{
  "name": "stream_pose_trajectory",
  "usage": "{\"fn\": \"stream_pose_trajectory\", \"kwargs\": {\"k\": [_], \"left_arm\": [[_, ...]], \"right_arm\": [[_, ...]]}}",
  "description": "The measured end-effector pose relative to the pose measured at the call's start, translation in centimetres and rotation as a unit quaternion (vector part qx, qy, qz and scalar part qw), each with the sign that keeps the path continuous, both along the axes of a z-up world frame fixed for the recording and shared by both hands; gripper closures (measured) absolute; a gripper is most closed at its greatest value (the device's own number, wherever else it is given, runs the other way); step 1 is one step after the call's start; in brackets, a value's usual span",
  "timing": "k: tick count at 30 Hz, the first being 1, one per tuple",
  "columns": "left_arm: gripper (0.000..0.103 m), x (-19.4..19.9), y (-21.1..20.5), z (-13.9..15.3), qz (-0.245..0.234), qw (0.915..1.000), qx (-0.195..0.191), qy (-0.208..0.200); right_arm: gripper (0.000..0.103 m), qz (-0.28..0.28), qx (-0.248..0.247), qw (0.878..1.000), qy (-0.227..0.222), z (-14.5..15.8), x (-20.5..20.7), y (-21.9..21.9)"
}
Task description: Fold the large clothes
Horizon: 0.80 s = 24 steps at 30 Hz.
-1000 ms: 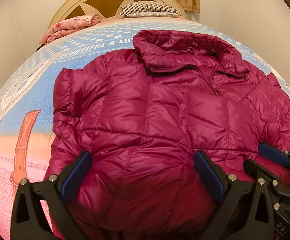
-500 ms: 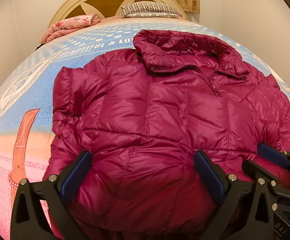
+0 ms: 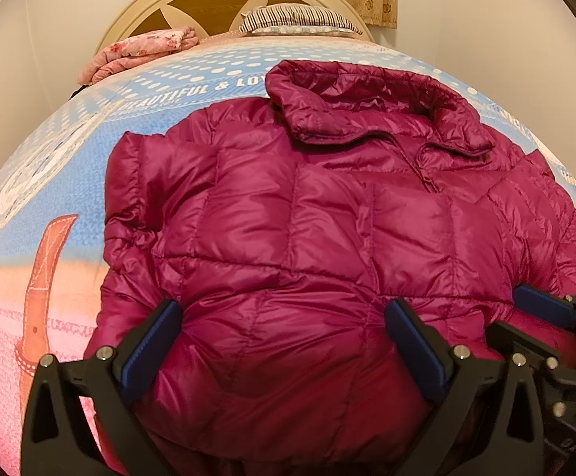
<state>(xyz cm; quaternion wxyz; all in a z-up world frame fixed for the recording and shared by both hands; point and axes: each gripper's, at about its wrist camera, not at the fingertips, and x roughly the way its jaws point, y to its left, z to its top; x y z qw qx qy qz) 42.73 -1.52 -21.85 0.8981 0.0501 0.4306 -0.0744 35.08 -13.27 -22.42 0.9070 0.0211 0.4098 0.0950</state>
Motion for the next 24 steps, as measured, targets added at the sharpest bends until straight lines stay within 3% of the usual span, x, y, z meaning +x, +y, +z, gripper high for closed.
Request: {"fn": "stream_pose_trajectory", "kwargs": {"k": [6,10,14,19,22,24], "left_arm": [[0.0,0.0,0.2,0.1,-0.001,1.0,-0.003,0.0],[0.0,0.0,0.1,0.1,-0.001,1.0,-0.003,-0.001],[0.0,0.0,0.0,0.1,0.0,1.0,-0.004,-0.001],[0.0,0.0,0.1,0.1,-0.001,1.0,-0.009,-0.002],[0.0,0.1,0.2,0.2,-0.001,0.9999,-0.01,-0.002],[0.0,0.0,0.2,0.2,-0.002,0.9999,-0.012,-0.002]], "right_arm": [[0.05,0.058,0.022,0.998,0.022,2.0,0.5,-1.3],[0.043,0.063,0.054,0.997,-0.003,4.9,1.6,-3.2],[0.041,0.033,0.026,0.999,-0.011,7.4,6.2,-4.8],[0.037,0.0,-0.014,1.0,-0.026,9.9,15.1,-6.4],[0.026,-0.011,-0.017,1.0,-0.007,10.3,19.8,-7.2],[0.026,-0.005,-0.025,0.999,0.021,9.7,22.2,-7.2]]}}
